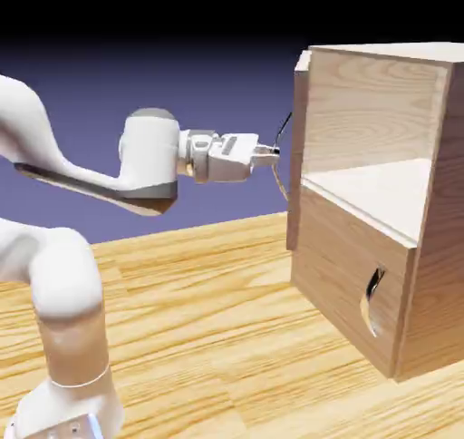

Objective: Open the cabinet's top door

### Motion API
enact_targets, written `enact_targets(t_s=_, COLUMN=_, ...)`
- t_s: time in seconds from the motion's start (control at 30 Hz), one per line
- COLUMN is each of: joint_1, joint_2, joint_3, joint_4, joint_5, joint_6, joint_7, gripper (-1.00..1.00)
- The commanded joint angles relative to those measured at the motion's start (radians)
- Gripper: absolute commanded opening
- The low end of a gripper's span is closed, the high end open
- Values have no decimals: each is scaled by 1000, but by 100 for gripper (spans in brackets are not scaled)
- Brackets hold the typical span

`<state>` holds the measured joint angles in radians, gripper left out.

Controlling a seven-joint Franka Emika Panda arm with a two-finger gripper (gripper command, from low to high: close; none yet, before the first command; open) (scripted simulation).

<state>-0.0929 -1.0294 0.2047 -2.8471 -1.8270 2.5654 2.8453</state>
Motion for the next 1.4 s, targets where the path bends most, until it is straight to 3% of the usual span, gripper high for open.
enact_targets(t_s=0.0, joint_1=-37, joint_2=-10, joint_3=23, joint_4=2, joint_5=26, joint_6=27, joint_7=9, gripper=-100)
enact_targets(t_s=0.2, joint_1=-254, joint_2=-67, joint_3=164, joint_4=12, joint_5=84, joint_6=201, joint_7=47, gripper=-100)
enact_targets(t_s=0.4, joint_1=-196, joint_2=-151, joint_3=232, joint_4=-41, joint_5=344, joint_6=104, joint_7=-134, gripper=-100)
enact_targets(t_s=0.67, joint_1=-37, joint_2=-210, joint_3=389, joint_4=-49, joint_5=688, joint_6=-194, joint_7=-309, gripper=-100)
enact_targets(t_s=0.9, joint_1=19, joint_2=-181, joint_3=594, joint_4=53, joint_5=937, joint_6=-498, joint_7=-365, gripper=-100)
enact_targets(t_s=1.37, joint_1=-256, joint_2=-75, joint_3=1008, joint_4=514, joint_5=1258, joint_6=-1060, joint_7=-406, gripper=-100)
